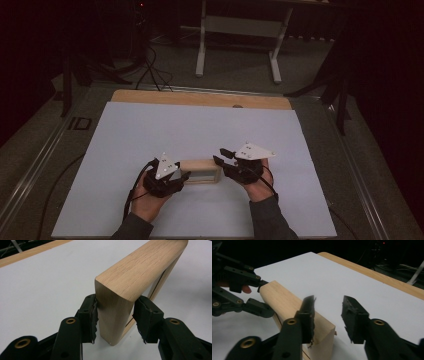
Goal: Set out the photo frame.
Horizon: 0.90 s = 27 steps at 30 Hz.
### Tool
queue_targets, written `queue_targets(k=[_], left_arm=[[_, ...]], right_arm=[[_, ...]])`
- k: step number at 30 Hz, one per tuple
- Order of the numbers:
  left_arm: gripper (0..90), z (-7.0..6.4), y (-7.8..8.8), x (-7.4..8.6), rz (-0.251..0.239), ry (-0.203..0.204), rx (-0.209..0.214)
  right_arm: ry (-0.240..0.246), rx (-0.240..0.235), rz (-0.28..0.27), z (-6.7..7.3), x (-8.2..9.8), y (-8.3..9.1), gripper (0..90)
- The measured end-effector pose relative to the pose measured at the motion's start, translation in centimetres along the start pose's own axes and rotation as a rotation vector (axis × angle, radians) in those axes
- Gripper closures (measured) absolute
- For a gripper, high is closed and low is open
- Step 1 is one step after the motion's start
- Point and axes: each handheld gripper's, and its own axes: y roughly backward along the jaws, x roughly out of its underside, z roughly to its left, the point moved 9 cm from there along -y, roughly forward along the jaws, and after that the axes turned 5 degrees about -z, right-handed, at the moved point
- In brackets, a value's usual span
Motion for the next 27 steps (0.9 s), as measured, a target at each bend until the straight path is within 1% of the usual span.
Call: queue_targets(k=[6,12,19,27], left_arm=[[54.4,0.0,0.0,0.0,0.001,0.002,0.002],[54.4,0.1,0.0,0.0,0.002,0.003,0.005],[54.5,0.1,-0.1,0.0,-0.001,0.011,0.007],[54.5,0.2,-0.1,0.0,-0.002,0.019,0.009]], right_arm=[[0.002,-0.032,0.010,0.5,0.1,0.1,48.7],[0.006,-0.054,0.024,0.6,0.4,0.1,40.4],[0.005,-0.073,0.053,0.7,1.1,-0.3,36.4],[0.004,-0.094,0.087,0.7,2.1,-0.8,35.8]])
